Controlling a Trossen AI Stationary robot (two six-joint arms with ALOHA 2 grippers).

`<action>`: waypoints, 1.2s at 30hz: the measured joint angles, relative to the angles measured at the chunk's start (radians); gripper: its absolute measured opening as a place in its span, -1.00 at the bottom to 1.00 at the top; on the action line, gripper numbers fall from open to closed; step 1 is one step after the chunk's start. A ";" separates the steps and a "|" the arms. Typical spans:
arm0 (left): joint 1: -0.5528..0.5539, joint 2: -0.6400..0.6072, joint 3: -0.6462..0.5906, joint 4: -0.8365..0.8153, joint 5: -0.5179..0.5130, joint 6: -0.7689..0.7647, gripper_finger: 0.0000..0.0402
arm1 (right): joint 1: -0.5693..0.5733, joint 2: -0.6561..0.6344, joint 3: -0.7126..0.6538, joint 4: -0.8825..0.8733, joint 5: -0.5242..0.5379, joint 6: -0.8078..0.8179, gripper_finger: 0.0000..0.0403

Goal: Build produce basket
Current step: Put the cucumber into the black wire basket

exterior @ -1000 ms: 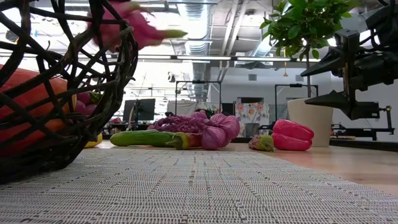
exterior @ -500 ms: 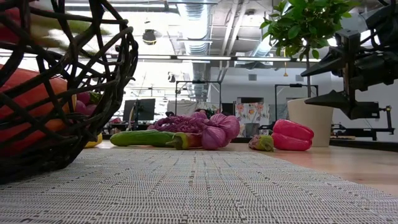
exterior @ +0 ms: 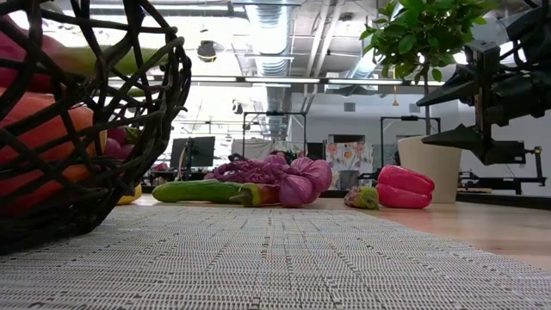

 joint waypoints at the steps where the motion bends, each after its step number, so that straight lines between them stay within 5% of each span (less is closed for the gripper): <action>1: 0.001 0.000 0.000 -0.001 -0.001 0.005 -0.11 | 0.000 0.000 0.000 0.000 0.000 0.000 0.66; 9: 0.061 0.000 0.009 -0.004 0.016 0.016 0.15 | 0.000 0.000 0.000 0.000 0.000 0.002 0.66; 14: 0.157 -0.002 0.074 -0.045 -0.062 0.168 0.44 | 0.000 0.000 0.000 0.000 0.000 0.026 0.66; 21: 0.436 -0.003 0.119 -0.061 -0.253 0.483 0.64 | 0.000 0.000 0.000 0.000 0.002 0.027 0.66; 26: 0.658 -0.001 0.119 0.089 -0.324 0.704 0.64 | 0.000 0.000 0.000 0.000 0.002 0.026 0.66; 30: 0.789 0.000 0.119 0.219 -0.298 0.844 0.64 | 0.000 0.000 0.000 0.000 0.003 0.027 0.66; 36: 0.883 0.048 0.092 0.189 -0.197 1.037 0.64 | 0.000 0.004 0.000 0.001 0.005 0.022 0.66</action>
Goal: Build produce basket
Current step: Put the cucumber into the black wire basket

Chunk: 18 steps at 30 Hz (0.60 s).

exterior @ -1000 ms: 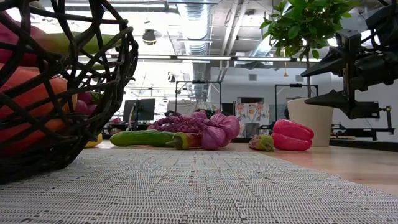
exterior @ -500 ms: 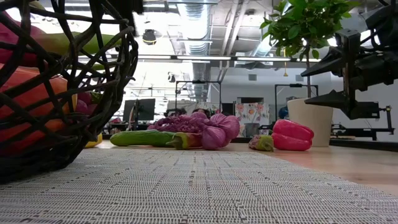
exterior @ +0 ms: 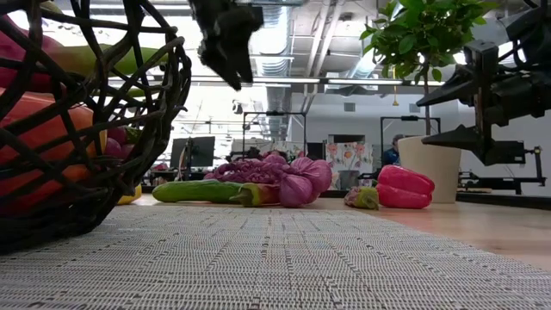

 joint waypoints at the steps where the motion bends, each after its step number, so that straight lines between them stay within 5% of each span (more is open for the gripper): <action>1: 0.008 0.014 -0.013 -0.004 0.022 0.016 0.64 | 0.000 0.002 0.000 0.000 0.000 -0.001 0.66; 18: 0.012 0.277 -0.121 0.018 0.173 0.206 0.64 | -0.002 0.094 0.000 0.000 0.000 -0.003 0.66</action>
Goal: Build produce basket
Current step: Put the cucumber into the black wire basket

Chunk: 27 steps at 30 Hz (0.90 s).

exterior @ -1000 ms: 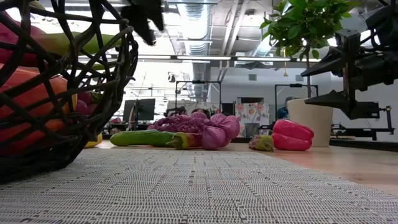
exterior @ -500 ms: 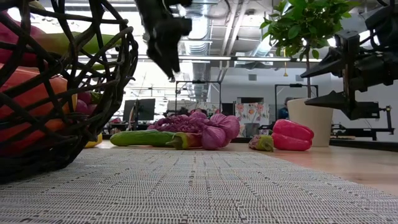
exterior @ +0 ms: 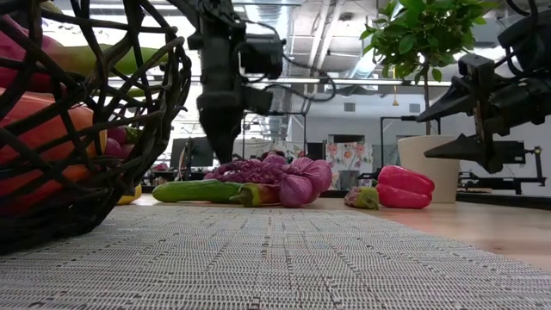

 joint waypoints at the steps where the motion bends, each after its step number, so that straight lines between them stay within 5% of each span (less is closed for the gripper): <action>1: -0.002 0.007 -0.009 -0.001 0.000 0.009 0.64 | 0.000 0.003 0.000 0.000 0.000 0.000 0.66; 9: -0.001 0.021 -0.119 0.068 -0.073 -0.010 0.58 | 0.000 0.022 0.000 0.000 0.000 0.000 0.66; 21: -0.002 0.016 -0.176 0.105 -0.097 -0.063 -0.55 | 0.000 0.022 0.000 0.000 0.000 0.000 0.66; 27: -0.004 0.018 -0.157 0.091 -0.095 -0.107 -0.57 | 0.000 0.022 0.000 0.000 0.000 0.000 0.66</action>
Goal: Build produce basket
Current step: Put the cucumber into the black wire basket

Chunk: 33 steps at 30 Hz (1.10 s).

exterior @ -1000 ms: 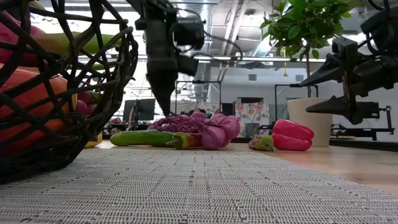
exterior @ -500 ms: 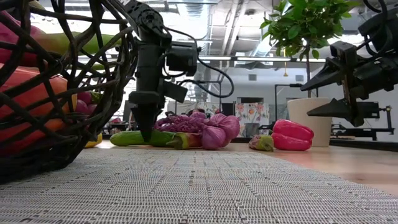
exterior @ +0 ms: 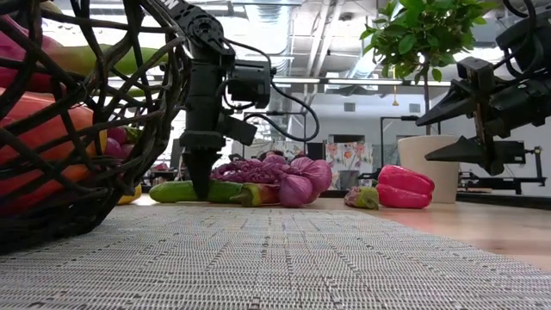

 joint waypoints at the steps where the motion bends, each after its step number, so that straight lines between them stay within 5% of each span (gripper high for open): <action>1: 0.000 0.002 0.014 -0.006 0.000 -0.007 -0.57 | 0.000 0.000 0.000 0.000 0.000 0.000 0.66; 17: -0.043 0.001 0.433 -0.331 -0.029 -0.058 -0.53 | 0.000 0.000 0.000 0.000 0.000 0.000 0.66; 27: -0.138 0.000 0.771 -0.603 -0.059 -0.147 -0.50 | 0.000 0.000 0.000 0.000 -0.001 0.000 0.66; 33: -0.236 -0.001 0.851 -0.747 -0.072 -0.272 -0.49 | 0.000 0.000 0.000 0.000 -0.001 0.000 0.66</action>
